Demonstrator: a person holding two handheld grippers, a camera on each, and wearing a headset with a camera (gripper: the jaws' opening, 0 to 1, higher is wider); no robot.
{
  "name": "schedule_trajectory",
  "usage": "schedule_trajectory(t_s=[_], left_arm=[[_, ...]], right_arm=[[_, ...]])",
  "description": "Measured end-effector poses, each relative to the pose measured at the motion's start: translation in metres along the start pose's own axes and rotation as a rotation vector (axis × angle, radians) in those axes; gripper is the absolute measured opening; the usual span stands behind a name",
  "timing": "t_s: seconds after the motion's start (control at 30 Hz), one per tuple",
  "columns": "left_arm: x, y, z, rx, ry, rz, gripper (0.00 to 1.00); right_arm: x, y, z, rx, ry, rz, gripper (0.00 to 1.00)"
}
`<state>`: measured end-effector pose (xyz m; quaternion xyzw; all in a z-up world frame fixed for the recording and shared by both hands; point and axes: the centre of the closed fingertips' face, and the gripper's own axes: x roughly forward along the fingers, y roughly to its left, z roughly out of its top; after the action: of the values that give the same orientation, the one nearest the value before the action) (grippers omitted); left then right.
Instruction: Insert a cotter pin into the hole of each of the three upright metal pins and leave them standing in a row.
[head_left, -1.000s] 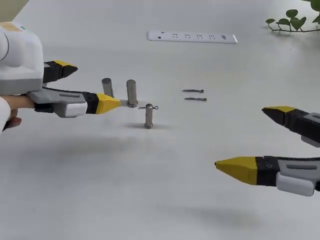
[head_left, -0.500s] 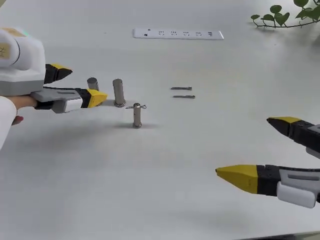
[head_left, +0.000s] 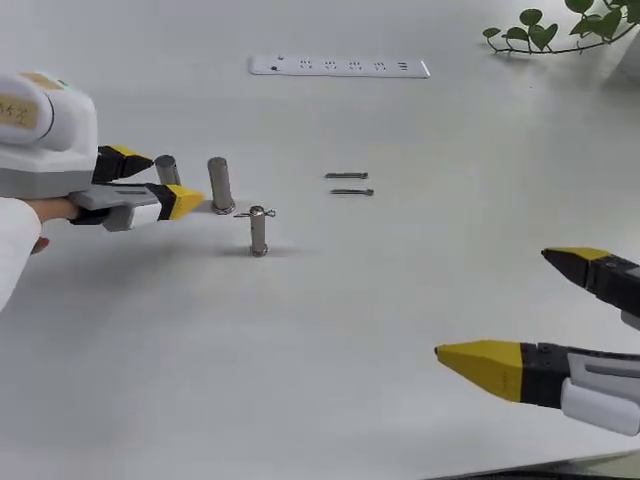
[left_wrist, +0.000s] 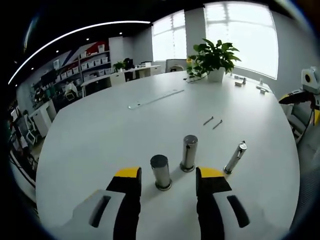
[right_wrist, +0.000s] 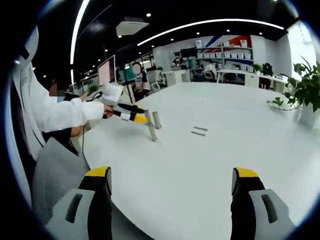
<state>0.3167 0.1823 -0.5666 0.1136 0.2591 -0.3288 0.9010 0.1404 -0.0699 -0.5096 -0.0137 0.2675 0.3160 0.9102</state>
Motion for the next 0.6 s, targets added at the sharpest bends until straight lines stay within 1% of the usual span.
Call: schedule_trajectory(t_s=[0.13, 0.23, 0.4, 0.53, 0.6], left_arm=[[0.0020, 0.0012, -0.0016, 0.014, 0.011, 0.008, 0.39], [0.0036, 0.0019, -0.0019, 0.021, 0.014, 0.012, 0.34], [0.0057, 0.0030, 0.0018, 0.009, 0.001, 0.019, 0.30], [0.0060, 0.0067, 0.0048, 0.004, -0.013, 0.034, 0.23], [0.0059, 0.0087, 0.0050, -0.002, -0.014, 0.041, 0.21]], right_arm=[[-0.0031, -0.0003, -0.0023, 0.007, 0.004, -0.009, 0.98], [-0.0043, 0.0005, -0.0032, 0.011, 0.004, -0.011, 0.98], [-0.0042, 0.0022, -0.0036, 0.015, 0.009, -0.006, 0.98], [-0.0047, 0.0015, -0.0040, 0.012, 0.012, -0.009, 0.98], [-0.0056, 0.0007, -0.0057, 0.016, 0.018, -0.013, 0.96]])
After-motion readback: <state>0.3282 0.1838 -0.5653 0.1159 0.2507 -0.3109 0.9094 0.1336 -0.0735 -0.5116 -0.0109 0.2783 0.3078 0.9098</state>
